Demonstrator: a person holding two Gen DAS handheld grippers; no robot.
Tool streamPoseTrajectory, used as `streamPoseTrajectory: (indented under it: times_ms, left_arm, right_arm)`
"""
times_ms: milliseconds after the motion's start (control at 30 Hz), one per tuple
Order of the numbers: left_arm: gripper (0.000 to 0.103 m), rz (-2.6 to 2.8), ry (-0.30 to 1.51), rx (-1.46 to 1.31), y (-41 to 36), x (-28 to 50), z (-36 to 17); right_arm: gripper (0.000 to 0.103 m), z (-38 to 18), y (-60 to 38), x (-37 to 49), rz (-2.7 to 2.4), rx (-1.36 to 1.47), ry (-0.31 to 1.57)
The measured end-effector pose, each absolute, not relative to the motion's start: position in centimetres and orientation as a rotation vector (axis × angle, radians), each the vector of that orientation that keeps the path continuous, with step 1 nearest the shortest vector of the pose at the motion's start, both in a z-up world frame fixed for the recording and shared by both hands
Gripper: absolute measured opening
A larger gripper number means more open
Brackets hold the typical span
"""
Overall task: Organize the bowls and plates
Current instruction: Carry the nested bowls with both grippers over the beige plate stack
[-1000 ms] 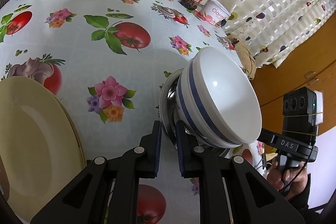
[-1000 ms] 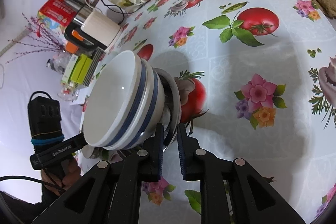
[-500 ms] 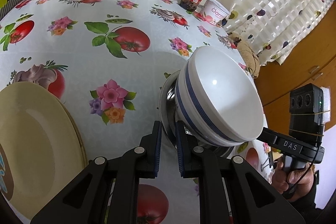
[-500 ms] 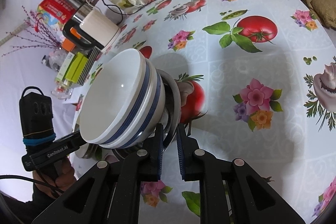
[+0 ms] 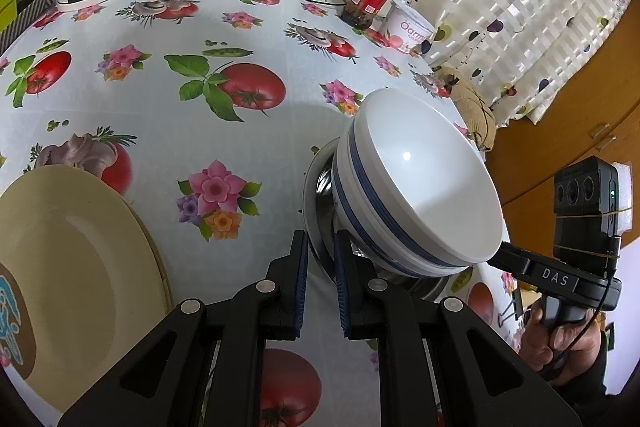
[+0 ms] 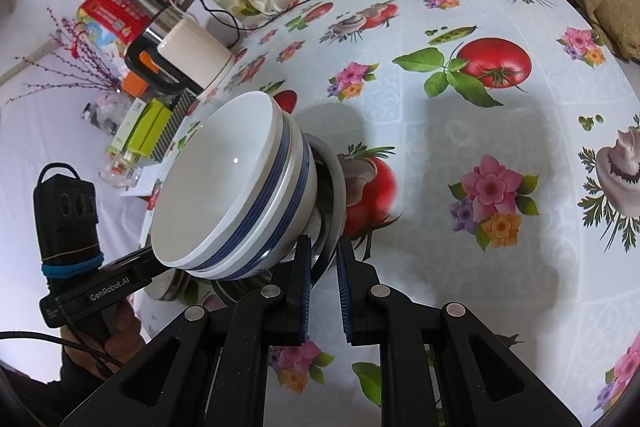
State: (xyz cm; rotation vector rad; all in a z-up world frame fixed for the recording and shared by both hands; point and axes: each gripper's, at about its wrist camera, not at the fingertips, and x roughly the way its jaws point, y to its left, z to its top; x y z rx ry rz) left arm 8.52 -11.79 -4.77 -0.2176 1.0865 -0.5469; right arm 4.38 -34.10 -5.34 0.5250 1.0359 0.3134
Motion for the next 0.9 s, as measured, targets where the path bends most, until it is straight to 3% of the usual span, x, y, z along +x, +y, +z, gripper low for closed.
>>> streamPoseTrajectory:
  times_ms: [900]
  left_arm:
    - [0.013,-0.444,1.006,-0.246,-6.2,6.7,-1.3]
  right_arm:
    - [0.012,-1.8,-29.6,5.4,0.406,0.446,1.002]
